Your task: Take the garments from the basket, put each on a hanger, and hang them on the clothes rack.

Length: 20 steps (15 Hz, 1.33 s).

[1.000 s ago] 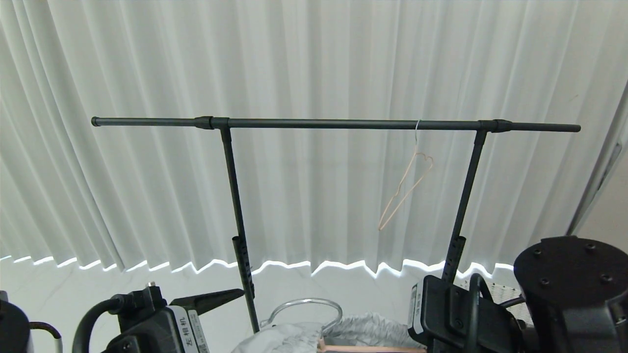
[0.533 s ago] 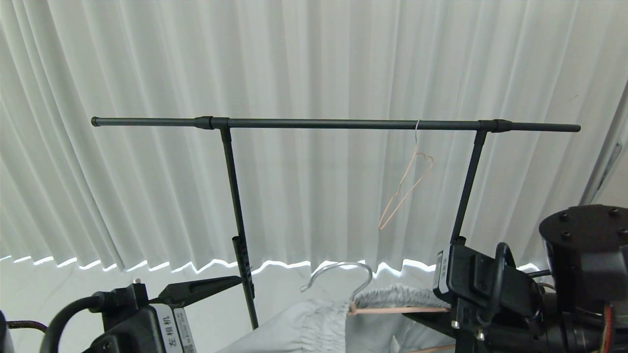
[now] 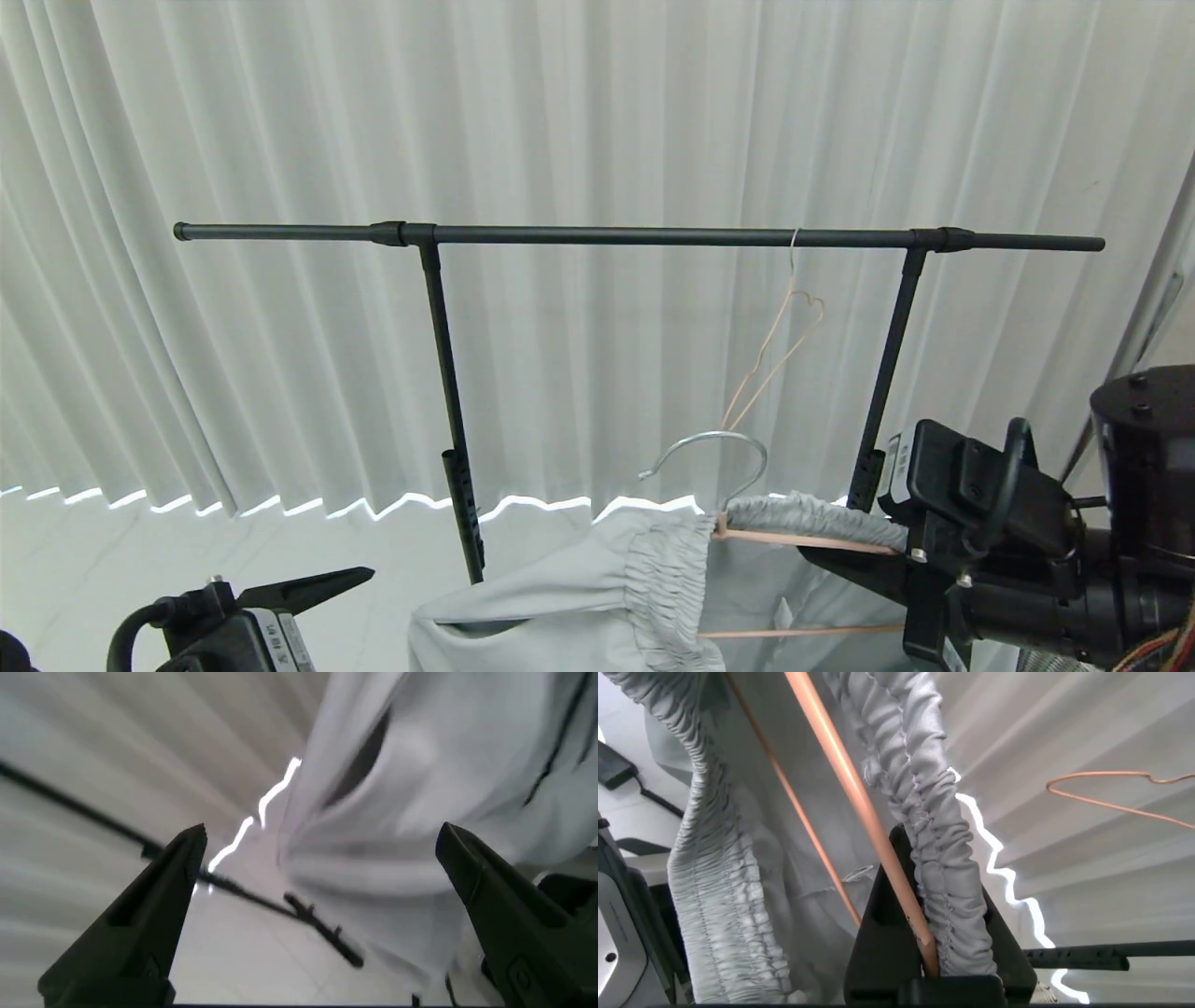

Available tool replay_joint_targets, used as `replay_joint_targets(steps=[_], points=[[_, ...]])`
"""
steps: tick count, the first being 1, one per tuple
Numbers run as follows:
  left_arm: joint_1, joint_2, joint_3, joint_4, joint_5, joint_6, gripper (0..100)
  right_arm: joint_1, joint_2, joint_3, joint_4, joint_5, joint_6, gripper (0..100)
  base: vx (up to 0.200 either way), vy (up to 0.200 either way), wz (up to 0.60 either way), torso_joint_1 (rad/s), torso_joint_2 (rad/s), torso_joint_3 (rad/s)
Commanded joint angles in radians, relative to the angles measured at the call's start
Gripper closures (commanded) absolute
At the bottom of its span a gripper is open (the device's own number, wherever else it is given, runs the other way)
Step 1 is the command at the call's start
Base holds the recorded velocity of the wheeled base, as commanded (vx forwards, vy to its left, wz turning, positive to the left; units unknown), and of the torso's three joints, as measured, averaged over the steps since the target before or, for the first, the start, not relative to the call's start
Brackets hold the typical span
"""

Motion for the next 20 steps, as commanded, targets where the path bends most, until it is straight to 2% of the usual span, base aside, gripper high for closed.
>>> replay_joint_targets(steps=[1,4,6,9,10,16,20], points=[[0.088,0.0,0.054,0.0,-0.023,-0.012,0,0.001,-0.027,0.001,-0.001,0.003,0.001,100,0.0,0.0,0.0,0.0,0.0,0.0],[0.154,0.047,0.051,0.0,-0.101,-0.025,0,0.001,-0.052,0.018,-0.001,0.007,0.001,100,0.0,0.0,0.0,0.0,0.0,0.0],[0.199,0.075,0.05,0.0,-0.12,-0.029,0,0.001,-0.061,0.025,-0.006,0.026,0.001,100,0.0,0.0,0.0,0.0,0.0,0.0],[0.208,0.089,0.05,0.0,-0.141,-0.027,0,0.004,-0.06,0.025,-0.053,0.038,-0.001,100,0.0,0.0,0.0,0.0,0.0,0.0],[0.208,0.093,0.051,0.0,-0.147,-0.027,100,0.006,-0.06,0.024,-0.061,0.039,0.001,100,0.0,0.0,0.0,0.0,0.0,0.0],[0.226,0.101,0.053,0.0,-0.144,-0.03,100,0.023,-0.063,0.028,-0.067,0.029,0.001,100,0.0,0.0,0.0,0.0,0.0,0.0],[0.414,0.099,0.091,0.0,-0.144,-0.027,100,0.004,-0.072,0.028,-0.066,0.019,-0.001,100,0.0,0.0,0.0,0.0,0.0,0.0]])
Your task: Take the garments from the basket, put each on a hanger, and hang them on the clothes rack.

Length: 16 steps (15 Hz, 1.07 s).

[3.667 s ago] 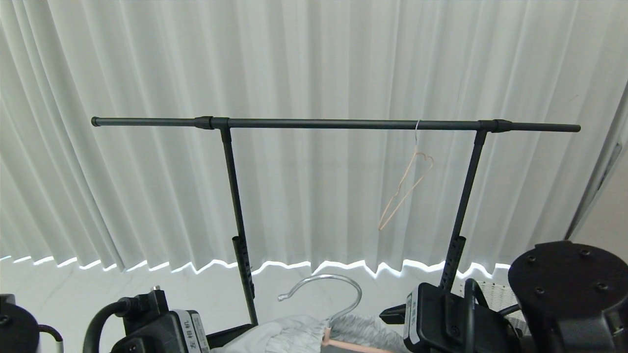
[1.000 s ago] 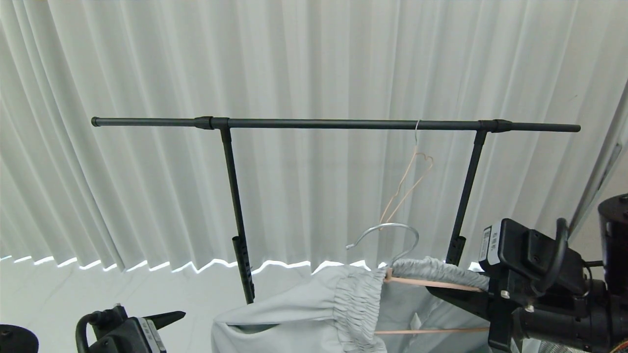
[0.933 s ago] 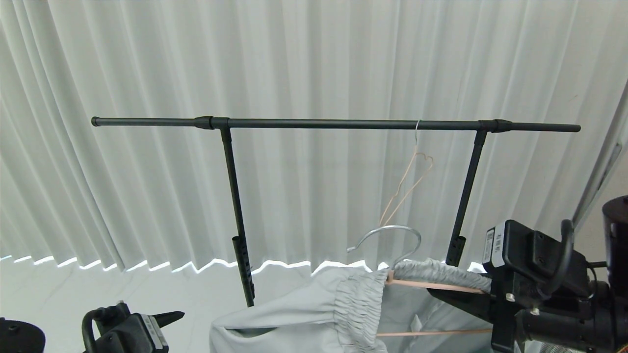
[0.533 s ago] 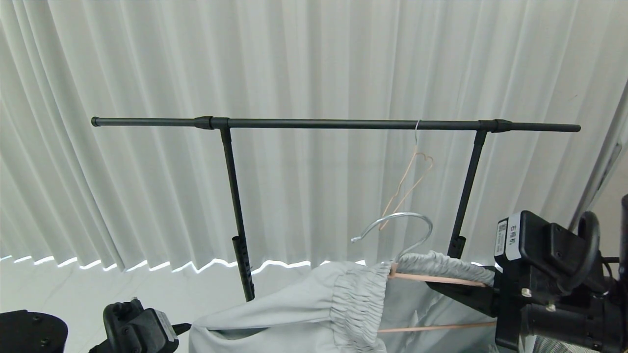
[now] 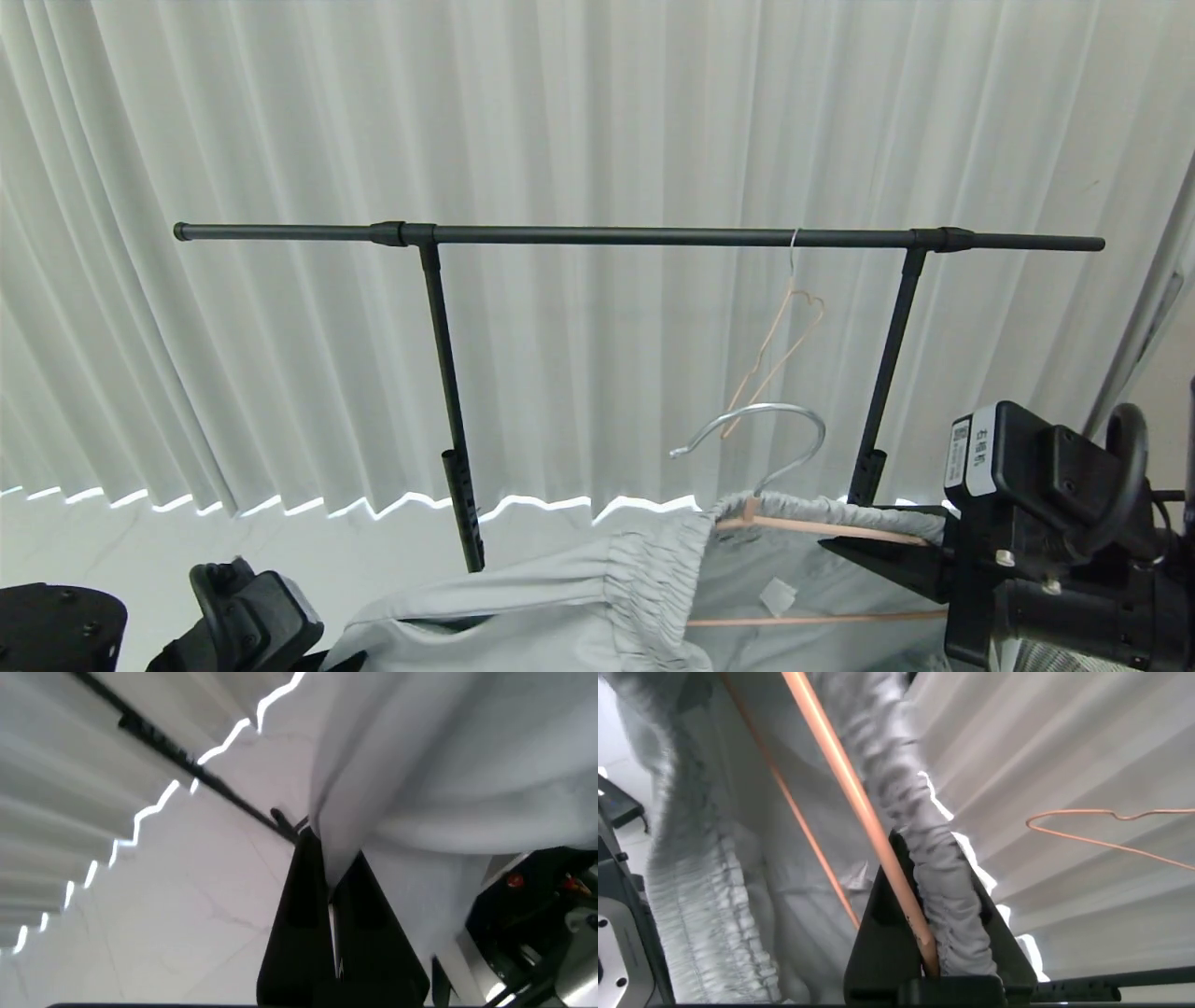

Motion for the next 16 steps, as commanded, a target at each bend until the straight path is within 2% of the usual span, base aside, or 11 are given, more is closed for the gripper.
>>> replay_joint_targets(steps=[1,3,9,10,14,16], points=[[0.109,0.004,0.027,0.0,0.001,0.002,100,-0.007,-0.006,0.001,0.001,-0.001,0.0,100,0.0,0.0,0.0,0.0,0.0,0.0],[0.134,0.001,0.042,0.0,0.001,0.005,100,-0.013,-0.004,0.0,-0.001,-0.001,0.0,100,0.0,0.0,0.0,0.0,0.0,0.0],[0.129,-0.008,0.031,-0.001,0.001,0.011,100,-0.015,-0.003,-0.005,-0.001,0.0,0.014,100,0.0,0.0,0.0,0.0,0.0,0.0],[0.129,-0.014,0.031,-0.004,0.001,0.011,0,-0.015,-0.003,-0.006,-0.001,0.0,0.019,100,0.0,0.0,0.0,0.0,0.0,0.0],[0.114,-0.059,0.036,-0.004,-0.005,0.009,0,-0.015,-0.003,-0.009,-0.001,-0.004,0.055,100,0.0,0.0,0.0,0.0,0.0,0.0],[0.109,-0.109,0.038,-0.004,-0.051,0.005,0,-0.015,0.005,-0.019,0.005,-0.058,0.117,100,0.0,0.0,0.0,0.0,0.0,0.0]])
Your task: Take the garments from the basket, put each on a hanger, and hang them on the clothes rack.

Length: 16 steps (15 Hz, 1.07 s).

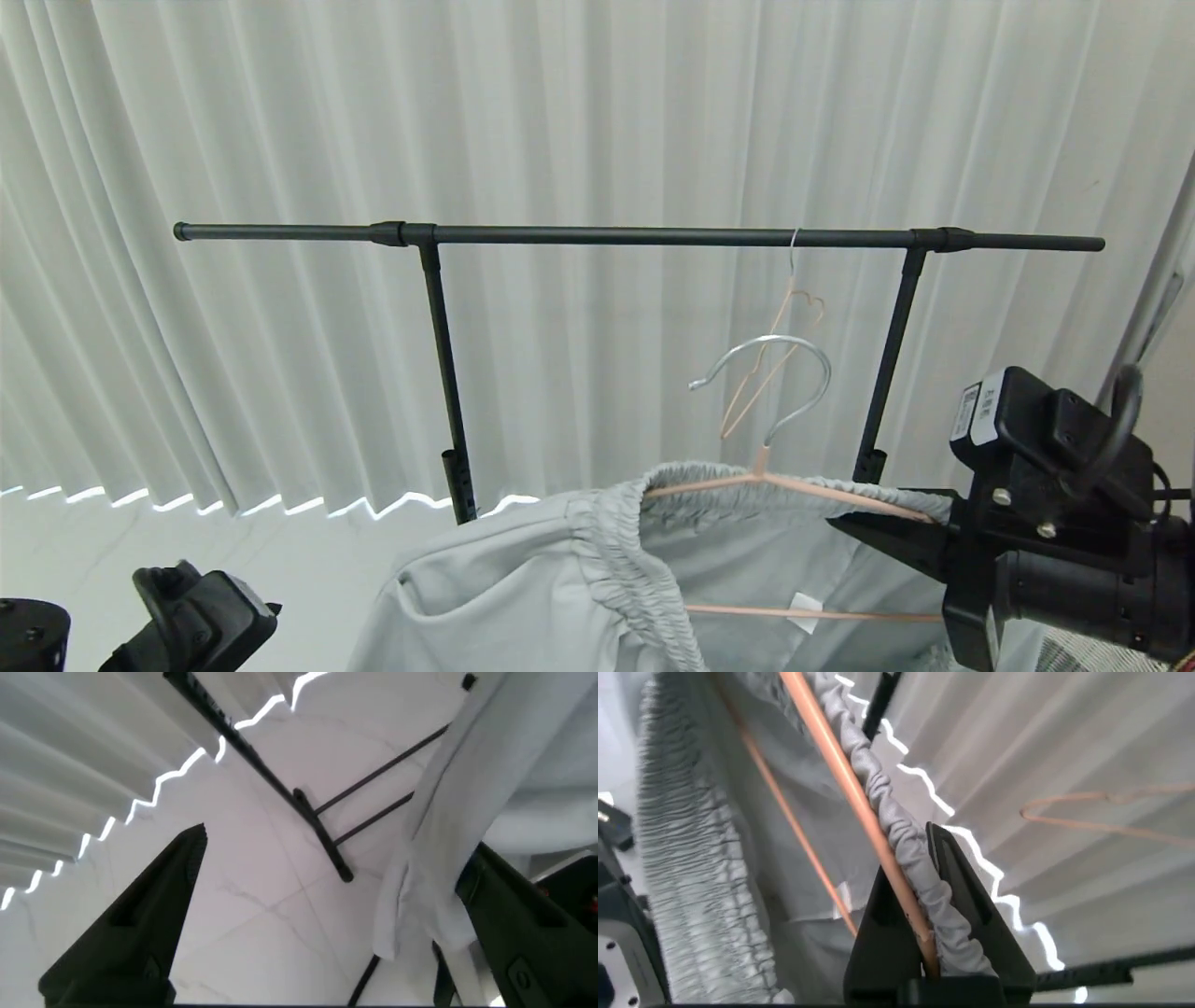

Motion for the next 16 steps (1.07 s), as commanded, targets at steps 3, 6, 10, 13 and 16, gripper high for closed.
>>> replay_joint_targets(steps=[3,6,10,13,16], points=[[-0.003,-0.08,-0.017,-0.001,-0.024,-0.002,0,-0.022,0.048,-0.054,0.033,-0.078,0.121,100,0.0,0.0,0.0,0.0,0.0,0.0],[-0.001,-0.09,-0.023,-0.001,-0.025,-0.005,0,-0.085,0.074,-0.114,0.105,-0.094,0.194,100,0.0,0.0,0.0,0.0,0.0,0.0],[-0.003,-0.083,-0.091,-0.001,-0.025,0.004,0,-0.125,0.079,-0.178,0.24,-0.113,0.309,100,0.0,0.0,0.0,0.0,0.0,0.0],[-0.003,-0.08,-0.115,-0.001,-0.025,0.018,0,-0.122,0.143,-0.25,0.326,-0.193,0.455,100,0.0,0.0,0.0,0.0,0.0,0.0],[-0.003,-0.08,-0.123,-0.001,-0.025,0.047,0,-0.121,0.237,-0.35,0.353,-0.257,0.533,100,0.0,0.0,0.0,0.0,0.0,0.0]])
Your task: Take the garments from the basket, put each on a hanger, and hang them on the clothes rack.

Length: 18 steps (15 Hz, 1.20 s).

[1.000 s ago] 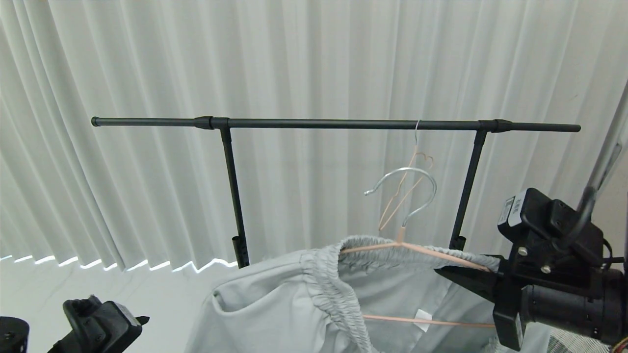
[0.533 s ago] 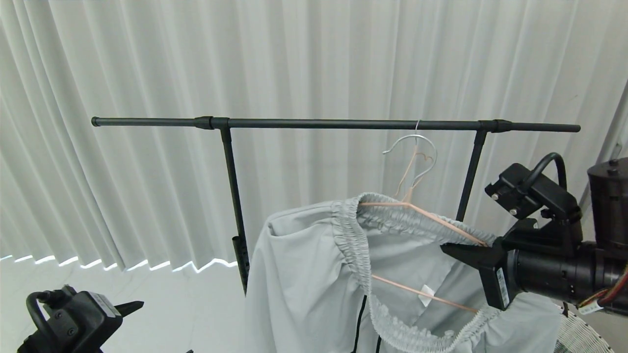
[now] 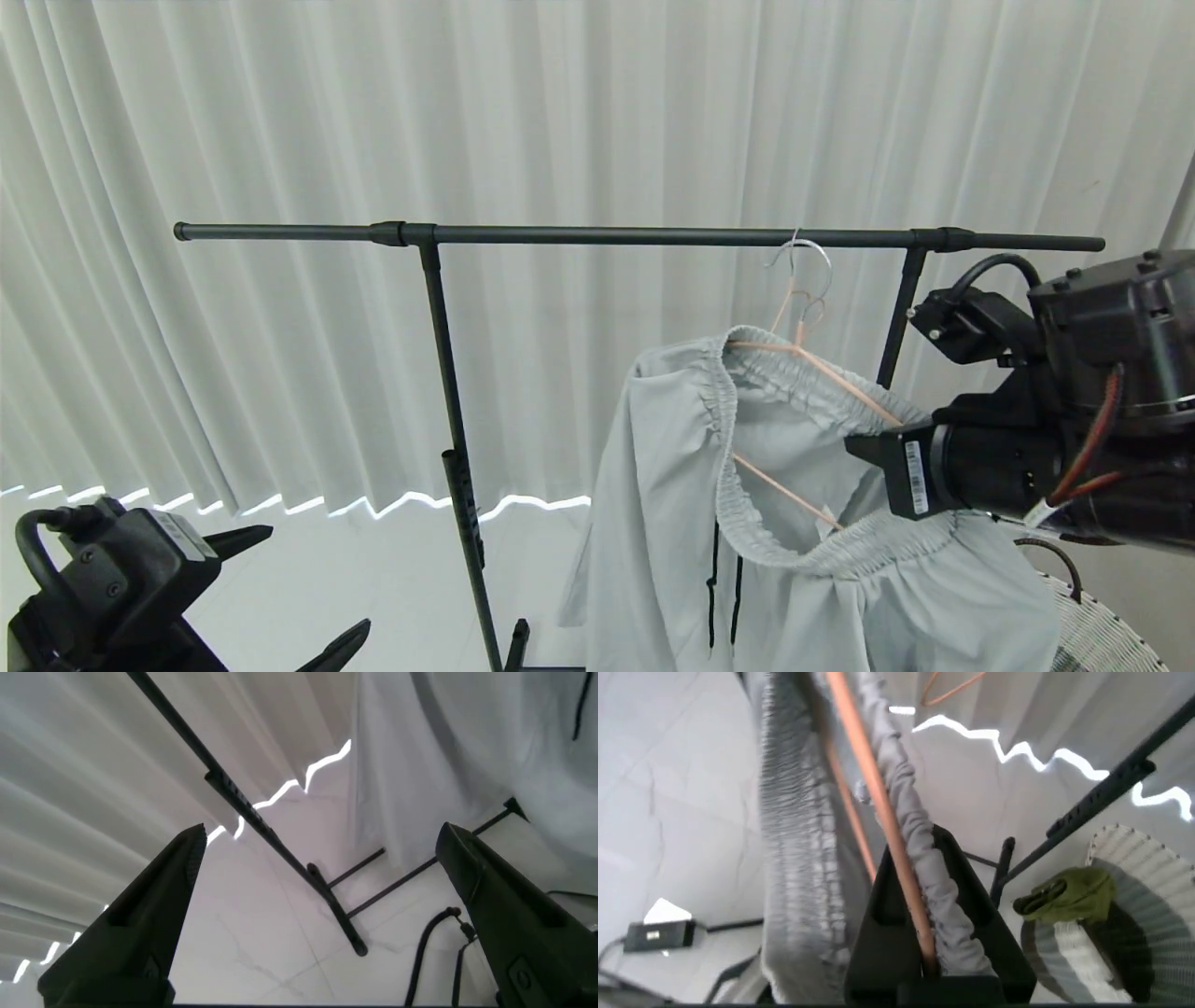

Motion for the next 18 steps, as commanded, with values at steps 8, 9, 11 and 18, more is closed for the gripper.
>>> replay_joint_targets(steps=[8,9,11,18], points=[[-0.005,0.065,-0.061,-0.001,0.003,0.014,0,0.019,0.13,-0.169,-0.015,-0.024,0.008,100,0.0,0.0,0.0,0.0,0.0,0.0],[-0.012,0.068,-0.062,-0.001,0.006,0.013,0,0.024,0.13,-0.169,-0.04,-0.024,0.008,100,0.0,0.0,0.0,0.0,0.0,0.0],[-0.014,0.074,-0.062,-0.001,0.008,0.014,0,0.03,0.127,-0.163,-0.095,-0.022,0.007,100,0.0,0.0,0.0,0.0,0.0,0.0],[-0.014,0.091,-0.07,-0.001,0.008,0.014,0,0.033,0.127,-0.161,-0.236,-0.015,0.004,100,0.0,0.0,0.0,0.0,0.0,0.0]])
